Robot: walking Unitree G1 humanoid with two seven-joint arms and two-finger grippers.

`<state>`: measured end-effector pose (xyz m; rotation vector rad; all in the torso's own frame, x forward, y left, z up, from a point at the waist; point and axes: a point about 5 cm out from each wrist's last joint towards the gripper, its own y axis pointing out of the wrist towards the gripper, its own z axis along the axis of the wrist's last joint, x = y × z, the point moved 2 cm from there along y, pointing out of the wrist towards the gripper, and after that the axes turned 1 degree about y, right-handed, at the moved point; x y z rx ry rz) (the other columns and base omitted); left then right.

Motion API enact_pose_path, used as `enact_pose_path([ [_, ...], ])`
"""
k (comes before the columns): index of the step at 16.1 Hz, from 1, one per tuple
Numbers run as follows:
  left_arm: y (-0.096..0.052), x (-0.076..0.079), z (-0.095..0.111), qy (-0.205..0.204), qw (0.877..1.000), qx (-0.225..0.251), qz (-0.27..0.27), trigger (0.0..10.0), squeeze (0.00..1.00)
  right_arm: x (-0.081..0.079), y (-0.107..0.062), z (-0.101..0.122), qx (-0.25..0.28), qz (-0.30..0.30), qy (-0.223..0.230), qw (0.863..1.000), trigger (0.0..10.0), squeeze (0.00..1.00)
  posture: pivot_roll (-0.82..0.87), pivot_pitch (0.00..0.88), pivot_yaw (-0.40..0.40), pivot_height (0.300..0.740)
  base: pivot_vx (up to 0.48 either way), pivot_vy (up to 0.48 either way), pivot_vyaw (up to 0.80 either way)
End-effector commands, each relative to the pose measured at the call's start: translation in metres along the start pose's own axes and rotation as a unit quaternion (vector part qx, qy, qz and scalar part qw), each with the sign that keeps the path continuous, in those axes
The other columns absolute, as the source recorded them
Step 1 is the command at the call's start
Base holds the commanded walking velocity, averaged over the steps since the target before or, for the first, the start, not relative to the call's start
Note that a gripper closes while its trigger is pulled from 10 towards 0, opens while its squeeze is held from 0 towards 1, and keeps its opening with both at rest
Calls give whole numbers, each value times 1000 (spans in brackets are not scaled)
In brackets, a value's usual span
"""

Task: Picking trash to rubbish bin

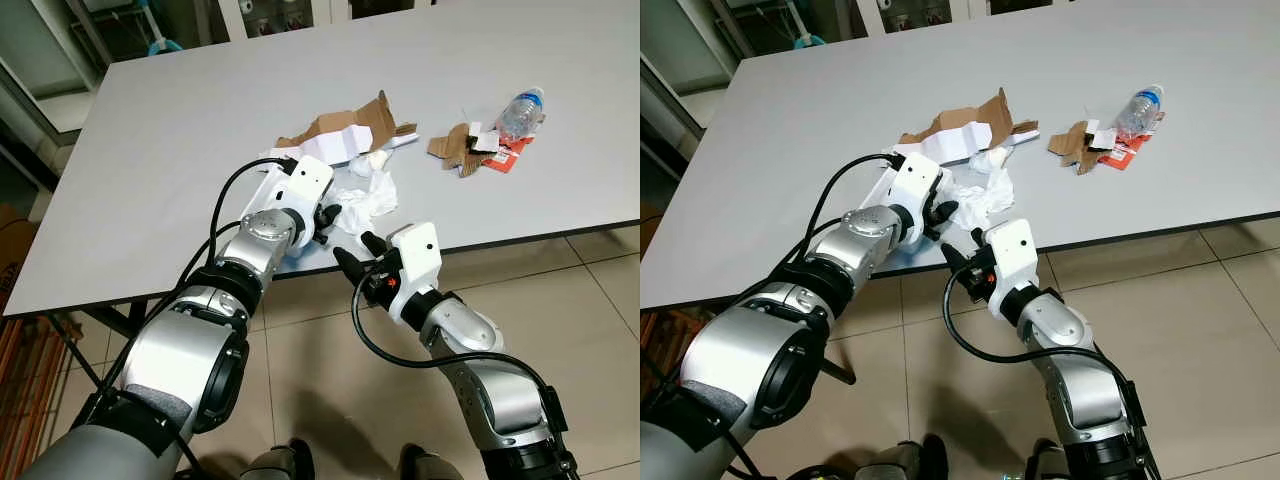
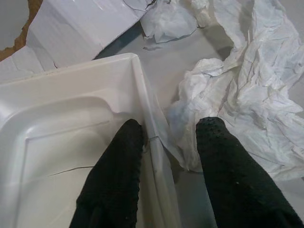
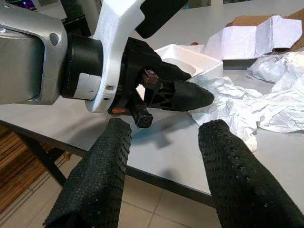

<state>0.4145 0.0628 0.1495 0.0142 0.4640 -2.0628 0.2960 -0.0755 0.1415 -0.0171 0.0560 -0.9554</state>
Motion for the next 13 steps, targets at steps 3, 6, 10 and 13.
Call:
enact_pose_path([
  [3, -1, 2, -17, -9, 999, -33, 1, 0, 0, -2, 1, 3, 2, 3, 5, 1000, 10000, 0, -52, 182, 159, 740, 0, 0, 0],
  [6, -1, 1, -19, -11, 999, -35, 2, 0, 0, 0, 2, 2, -1, -1, 5, 1000, 10000, 0, -50, 178, 157, 740, 0, 0, 0],
  [10, -2, -3, -19, -16, 999, -33, 9, 0, 0, 0, 3, 2, -1, 2, 5, 1000, 10000, 0, -47, 165, 152, 740, 0, 0, 0],
  [13, -3, -5, -19, -11, 999, -33, 15, 0, 0, 1, 4, 2, 0, 1, 5, 1000, 10000, 0, -47, 155, 149, 740, 0, 0, 0],
])
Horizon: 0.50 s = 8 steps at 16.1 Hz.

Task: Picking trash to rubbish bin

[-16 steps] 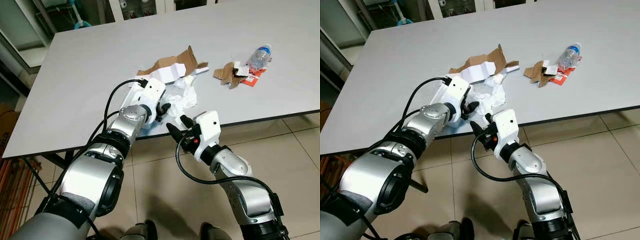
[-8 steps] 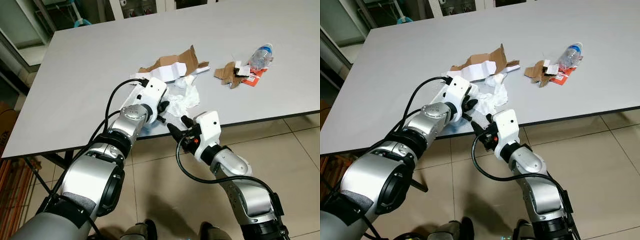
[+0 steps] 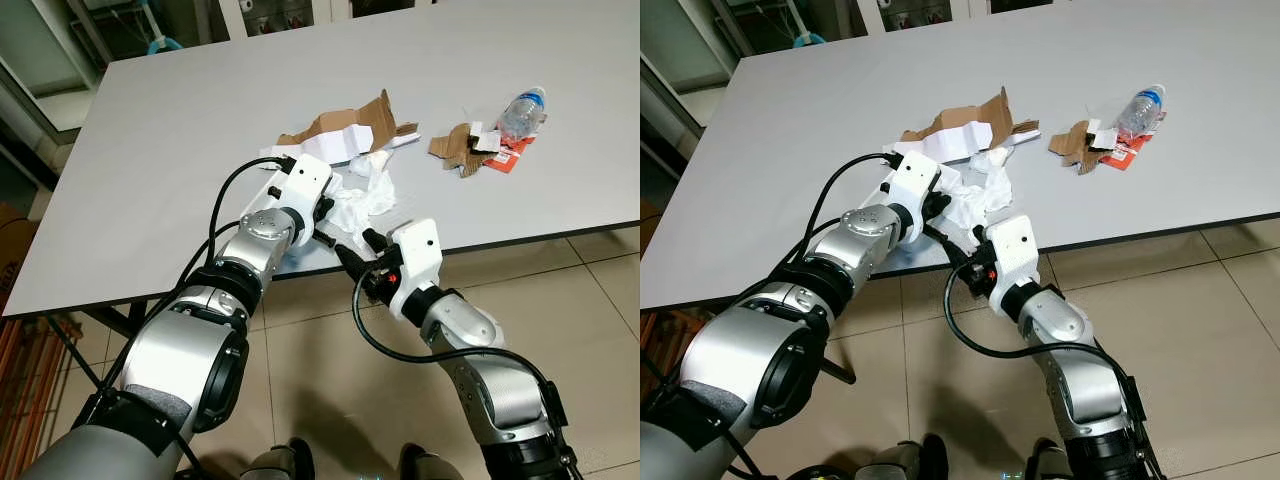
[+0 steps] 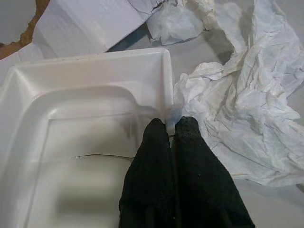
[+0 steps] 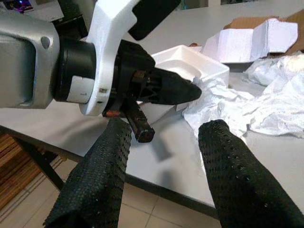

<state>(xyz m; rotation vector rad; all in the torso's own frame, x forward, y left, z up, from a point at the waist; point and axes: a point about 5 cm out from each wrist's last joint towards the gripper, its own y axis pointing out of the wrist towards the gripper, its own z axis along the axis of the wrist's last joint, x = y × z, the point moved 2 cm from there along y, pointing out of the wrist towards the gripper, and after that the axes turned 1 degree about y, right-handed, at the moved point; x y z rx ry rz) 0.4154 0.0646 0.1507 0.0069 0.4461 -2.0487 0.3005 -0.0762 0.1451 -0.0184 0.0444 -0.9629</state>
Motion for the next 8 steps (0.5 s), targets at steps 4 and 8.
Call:
enact_pose_path([
  [4, -3, -12, -6, 39, 998, -17, 37, 0, 0, 0, 3, -3, -3, 5, 10, 1000, 10000, 0, -42, 136, 143, 740, 0, 0, 0],
  [8, -11, -39, 57, 70, 985, 101, 124, 10000, 0, 5, 8, -3, -4, 3, 9, 1000, 10000, 0, -35, 107, 129, 740, 0, 0, 0],
])
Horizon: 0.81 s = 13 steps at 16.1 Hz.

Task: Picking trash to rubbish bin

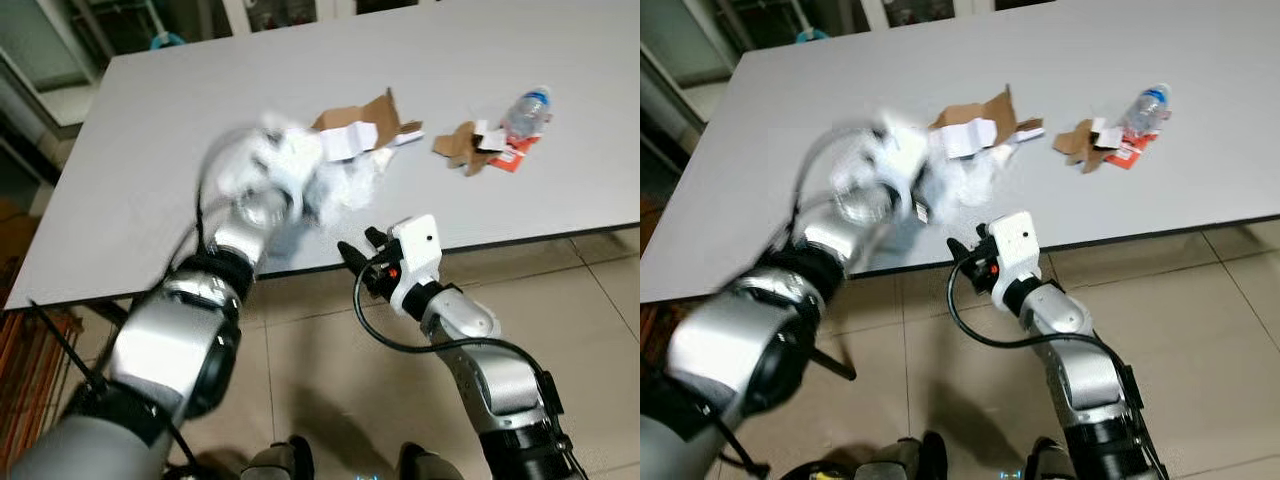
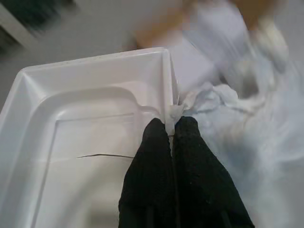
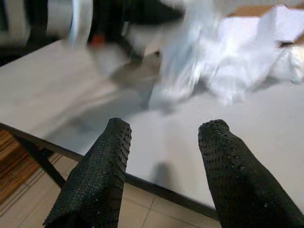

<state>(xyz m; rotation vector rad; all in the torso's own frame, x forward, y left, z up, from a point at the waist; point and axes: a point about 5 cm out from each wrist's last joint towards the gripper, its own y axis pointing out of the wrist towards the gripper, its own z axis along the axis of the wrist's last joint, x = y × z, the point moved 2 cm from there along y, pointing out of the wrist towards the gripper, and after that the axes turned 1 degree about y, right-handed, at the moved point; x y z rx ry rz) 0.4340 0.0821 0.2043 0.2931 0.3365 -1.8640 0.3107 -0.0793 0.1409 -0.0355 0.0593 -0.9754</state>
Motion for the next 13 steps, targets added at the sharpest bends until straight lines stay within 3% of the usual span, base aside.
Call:
enact_pose_path([
  [1, 1, -11, 18, -6, 999, 37, 26, 10000, 0, -2, 2, 1, 7, 9, 6, 1000, 10000, 0, -34, 104, 127, 740, 0, 0, 0],
  [3, -1, -23, 42, -35, 993, 100, 51, 10000, 0, 0, 4, 2, 11, 8, 6, 1000, 10000, 0, -30, 89, 121, 740, 0, 0, 0],
  [5, -3, -27, 49, -45, 989, 125, 60, 10000, 0, 3, 7, 3, 15, 5, 7, 1000, 10000, 0, -28, 79, 118, 740, 0, 0, 0],
  [8, -9, -40, 52, -79, 981, 155, 88, 10000, 0, 8, 9, 6, 25, -6, 11, 1000, 10000, 0, -23, 68, 111, 740, 0, 0, 0],
  [11, -16, -52, 53, -140, 966, 190, 107, 10000, 0, 12, 11, 8, 34, -11, 11, 999, 10000, 0, -12, 57, 104, 740, 0, 0, 0],
  [13, -19, -54, 49, -151, 961, 202, 110, 10000, 0, 13, 13, 11, 44, -16, 10, 999, 10000, 0, -9, 53, 102, 740, 0, 0, 0],
])
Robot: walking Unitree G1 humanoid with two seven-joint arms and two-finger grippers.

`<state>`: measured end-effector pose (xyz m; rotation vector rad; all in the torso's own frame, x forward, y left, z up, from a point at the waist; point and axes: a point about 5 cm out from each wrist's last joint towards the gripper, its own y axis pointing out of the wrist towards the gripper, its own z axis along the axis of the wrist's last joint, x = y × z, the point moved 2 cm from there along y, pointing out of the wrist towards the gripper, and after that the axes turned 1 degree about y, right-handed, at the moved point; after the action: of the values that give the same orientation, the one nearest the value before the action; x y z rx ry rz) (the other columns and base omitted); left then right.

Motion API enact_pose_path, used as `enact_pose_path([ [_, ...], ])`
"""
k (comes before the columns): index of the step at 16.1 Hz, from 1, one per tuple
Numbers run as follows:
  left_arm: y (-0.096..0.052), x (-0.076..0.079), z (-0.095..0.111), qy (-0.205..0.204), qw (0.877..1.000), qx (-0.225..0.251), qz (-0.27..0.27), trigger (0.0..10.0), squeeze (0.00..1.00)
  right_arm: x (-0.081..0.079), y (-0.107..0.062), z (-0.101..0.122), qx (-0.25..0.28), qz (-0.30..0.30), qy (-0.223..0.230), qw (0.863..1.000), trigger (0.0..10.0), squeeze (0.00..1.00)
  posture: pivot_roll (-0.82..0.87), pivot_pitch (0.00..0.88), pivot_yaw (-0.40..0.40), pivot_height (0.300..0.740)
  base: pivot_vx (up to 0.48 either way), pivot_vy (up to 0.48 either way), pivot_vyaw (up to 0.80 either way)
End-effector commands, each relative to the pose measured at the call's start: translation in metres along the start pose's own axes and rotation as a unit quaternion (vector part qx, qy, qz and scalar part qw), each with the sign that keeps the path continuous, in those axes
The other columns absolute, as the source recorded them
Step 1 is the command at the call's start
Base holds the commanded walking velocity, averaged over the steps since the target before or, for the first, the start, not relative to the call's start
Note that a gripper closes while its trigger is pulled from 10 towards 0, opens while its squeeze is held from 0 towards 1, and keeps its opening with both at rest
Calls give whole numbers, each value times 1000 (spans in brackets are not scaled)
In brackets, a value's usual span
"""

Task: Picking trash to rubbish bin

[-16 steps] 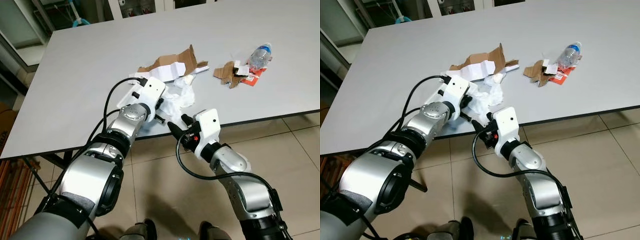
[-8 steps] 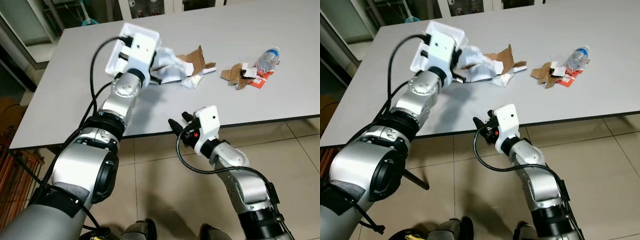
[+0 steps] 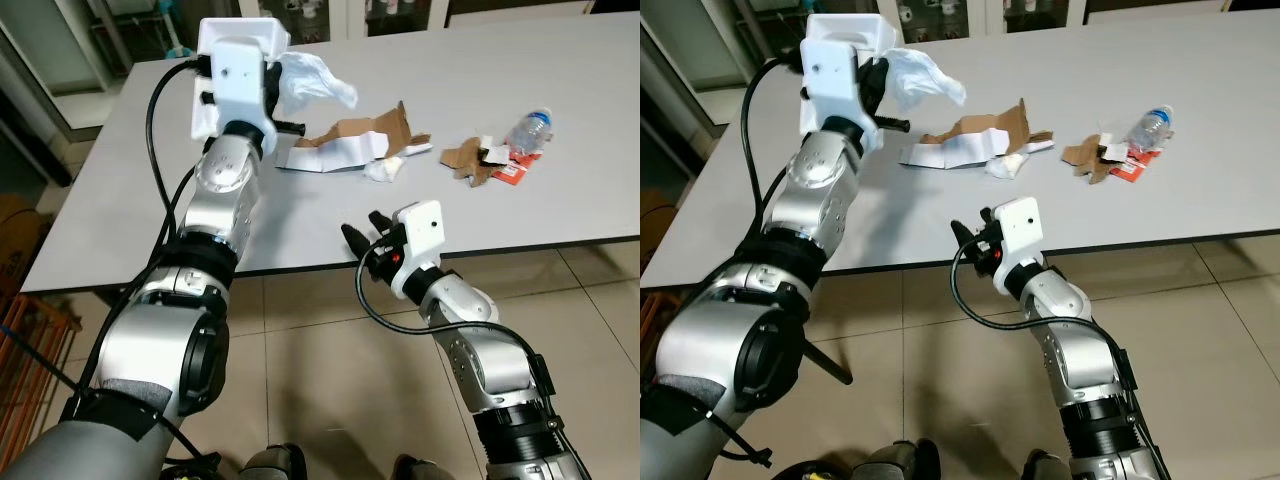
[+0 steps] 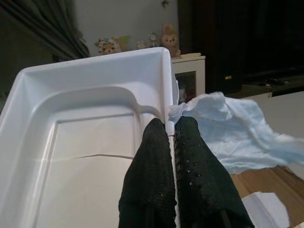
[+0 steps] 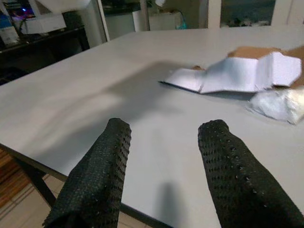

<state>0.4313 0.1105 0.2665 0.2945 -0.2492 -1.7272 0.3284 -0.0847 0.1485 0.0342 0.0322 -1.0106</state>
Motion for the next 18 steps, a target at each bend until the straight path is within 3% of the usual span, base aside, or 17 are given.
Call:
enact_pose_path([
  [1, 0, -7, 5, -6, 1000, 13, 7, 10000, 0, -1, 2, 2, 8, 1, 5, 1000, 10000, 0, -9, 53, 102, 740, 0, 0, 0],
  [3, 0, -7, 5, -6, 1000, 13, 7, 10000, 0, -1, 2, 2, 8, 1, 5, 1000, 10000, 0, -9, 53, 102, 740, 0, 0, 0],
  [5, -37, -36, -22, -27, 996, 32, 84, 10000, 0, 10, 3, 17, 60, -30, 12, 998, 10000, 0, 4, 45, 94, 740, 0, 0, 0],
  [6, -45, -42, -25, -21, 994, 35, 99, 10000, 0, 10, 3, 20, 70, -34, 15, 997, 10000, 0, 6, 46, 94, 740, 0, 0, 0],
  [9, -62, -42, -37, -18, 994, 24, 110, 10000, 0, 15, 4, 22, 79, -48, 17, 996, 10000, 0, 9, 40, 89, 740, 0, 0, 0],
  [12, -79, -33, -45, -27, 992, 20, 118, 10000, 0, 19, 6, 26, 96, -59, 22, 993, 10000, 0, 15, 33, 82, 740, 0, 0, 0],
  [16, -82, -29, -44, -23, 993, 22, 116, 10000, 0, 22, 8, 30, 113, -68, 28, 991, 10000, 0, 16, 17, 77, 740, 0, 0, 0],
  [18, -90, -28, -55, -22, 993, 3, 119, 10000, 0, 25, 9, 30, 119, -79, 24, 989, 10000, 0, 12, 13, 77, 740, 0, 0, 0],
])
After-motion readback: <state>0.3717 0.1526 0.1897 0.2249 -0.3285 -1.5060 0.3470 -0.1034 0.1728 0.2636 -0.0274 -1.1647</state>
